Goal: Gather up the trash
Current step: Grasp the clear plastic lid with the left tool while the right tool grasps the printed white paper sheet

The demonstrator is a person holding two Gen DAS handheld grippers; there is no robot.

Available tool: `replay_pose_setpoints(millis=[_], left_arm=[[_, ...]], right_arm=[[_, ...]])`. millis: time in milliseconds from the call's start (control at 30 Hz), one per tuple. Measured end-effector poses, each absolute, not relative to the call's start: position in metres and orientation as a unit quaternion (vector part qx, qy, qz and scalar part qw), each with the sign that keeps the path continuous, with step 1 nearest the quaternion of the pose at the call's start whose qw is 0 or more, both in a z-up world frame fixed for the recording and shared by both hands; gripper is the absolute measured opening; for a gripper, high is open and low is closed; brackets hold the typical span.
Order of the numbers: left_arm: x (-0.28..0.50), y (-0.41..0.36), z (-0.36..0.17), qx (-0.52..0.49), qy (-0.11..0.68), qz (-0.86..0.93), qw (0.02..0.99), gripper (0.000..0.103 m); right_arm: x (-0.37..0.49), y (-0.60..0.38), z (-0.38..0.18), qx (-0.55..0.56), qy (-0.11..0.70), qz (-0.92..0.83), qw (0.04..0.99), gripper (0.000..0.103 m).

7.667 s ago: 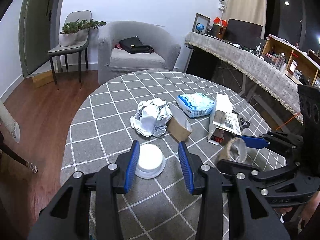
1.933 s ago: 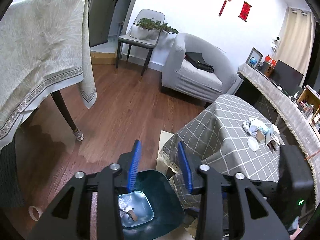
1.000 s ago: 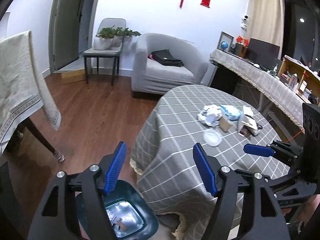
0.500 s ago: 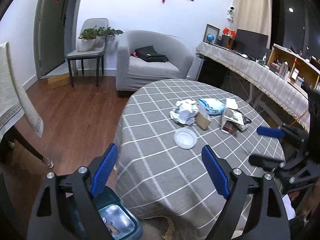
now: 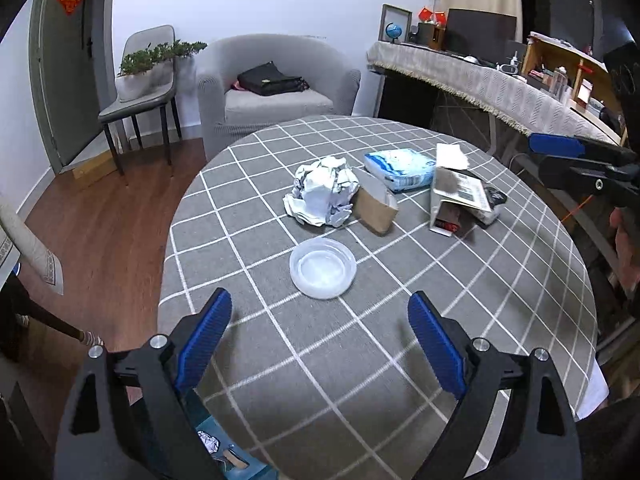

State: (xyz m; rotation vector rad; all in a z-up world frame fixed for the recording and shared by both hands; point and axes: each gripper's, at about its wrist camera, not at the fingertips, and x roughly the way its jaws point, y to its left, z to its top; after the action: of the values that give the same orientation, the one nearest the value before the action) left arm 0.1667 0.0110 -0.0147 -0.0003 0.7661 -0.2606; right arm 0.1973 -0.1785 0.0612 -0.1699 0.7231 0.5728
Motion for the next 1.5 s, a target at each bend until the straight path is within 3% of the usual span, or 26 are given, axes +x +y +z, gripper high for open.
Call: replay_pose_setpoints(millis=[333, 500, 700, 767, 833, 1500], left_arm=[[0.195, 0.005, -0.024, 0.003, 0.388, -0.119, 0.914, 0.089], [0.205, 0.008, -0.023, -0.007, 0.390, -0.118, 0.913, 0.080], [0.203, 0.003, -0.022, 0.008, 0.388, -0.124, 0.913, 0.062], [0.202, 0.003, -0.022, 0.010, 0.386, -0.124, 0.914, 0.047], [0.203, 0.005, -0.021, -0.003, 0.384, -0.129, 0.914, 0.042], [0.198, 0.021, -0.016, -0.055, 0.375, -0.156, 0.912, 0.042]], right_arm=[[0.212, -0.181, 0.037, -0.123, 0.361, 0.305, 0.872, 0.092], [0.219, -0.180, 0.036, -0.129, 0.362, 0.308, 0.870, 0.092], [0.225, -0.174, 0.033, -0.136, 0.366, 0.312, 0.866, 0.092], [0.226, -0.169, 0.032, -0.139, 0.365, 0.311, 0.866, 0.092], [0.229, -0.166, 0.031, -0.139, 0.367, 0.312, 0.865, 0.092], [0.265, -0.140, 0.009, -0.151, 0.390, 0.307, 0.855, 0.092]])
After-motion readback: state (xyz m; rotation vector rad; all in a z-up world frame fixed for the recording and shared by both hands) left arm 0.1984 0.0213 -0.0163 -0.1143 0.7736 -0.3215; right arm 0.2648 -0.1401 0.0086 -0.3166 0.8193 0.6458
